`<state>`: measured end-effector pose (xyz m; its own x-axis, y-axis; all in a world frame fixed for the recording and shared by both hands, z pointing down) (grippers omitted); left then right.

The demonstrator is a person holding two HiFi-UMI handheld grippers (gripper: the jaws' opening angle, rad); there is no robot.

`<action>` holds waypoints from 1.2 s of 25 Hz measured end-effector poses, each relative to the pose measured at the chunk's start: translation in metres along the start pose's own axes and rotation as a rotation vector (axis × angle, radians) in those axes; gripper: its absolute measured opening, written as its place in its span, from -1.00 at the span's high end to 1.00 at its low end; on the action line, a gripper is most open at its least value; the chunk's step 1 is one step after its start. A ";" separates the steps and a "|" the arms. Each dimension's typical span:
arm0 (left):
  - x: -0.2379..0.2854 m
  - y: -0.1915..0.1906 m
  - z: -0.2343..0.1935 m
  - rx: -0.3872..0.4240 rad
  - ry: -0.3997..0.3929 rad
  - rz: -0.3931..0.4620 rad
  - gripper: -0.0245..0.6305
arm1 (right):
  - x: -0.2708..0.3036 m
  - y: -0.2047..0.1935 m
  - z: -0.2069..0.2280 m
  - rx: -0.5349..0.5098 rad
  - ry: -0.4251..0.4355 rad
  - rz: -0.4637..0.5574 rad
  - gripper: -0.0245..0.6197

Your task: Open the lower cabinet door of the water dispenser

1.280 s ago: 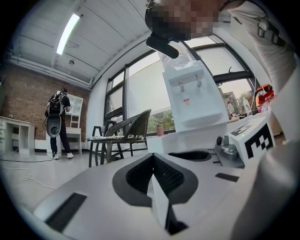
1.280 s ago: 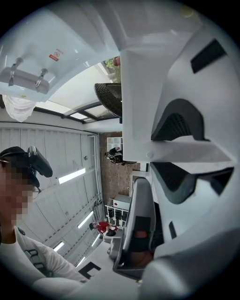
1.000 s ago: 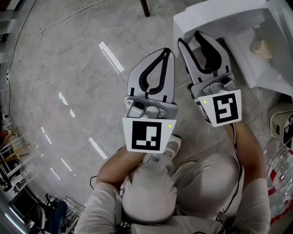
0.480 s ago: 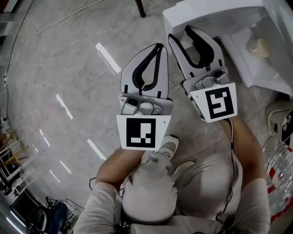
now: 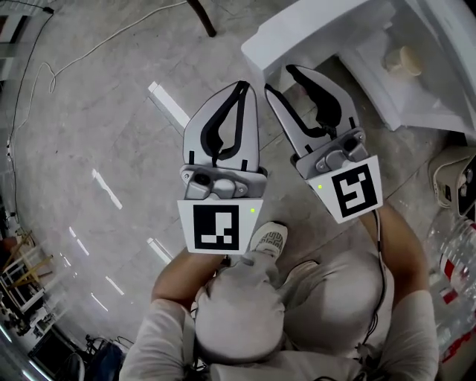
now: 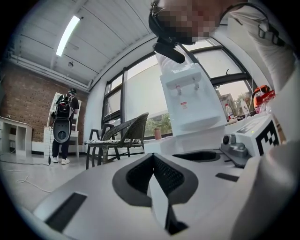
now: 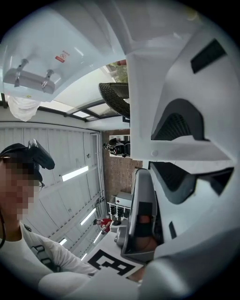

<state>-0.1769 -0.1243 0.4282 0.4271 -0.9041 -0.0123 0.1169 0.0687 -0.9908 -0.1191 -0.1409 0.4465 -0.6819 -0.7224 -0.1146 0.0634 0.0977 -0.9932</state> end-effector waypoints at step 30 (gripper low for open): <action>0.035 0.057 0.146 -0.015 -0.297 0.071 0.91 | -0.272 0.070 0.095 0.030 -0.540 -0.041 0.86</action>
<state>-0.0240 -0.0905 0.3910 0.6776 -0.7341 -0.0439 0.0650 0.1192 -0.9907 0.1397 -0.0022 0.4058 -0.2133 -0.9750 -0.0622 0.0706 0.0481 -0.9963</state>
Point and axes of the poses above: the fingertips, and each gripper's own axes: x forward along the fingers, z to its right, y out of its top, the point moved 2 cm from there along -x, backward along the fingers, and after that the axes turned 1 degree about y, right-handed, at the moved point
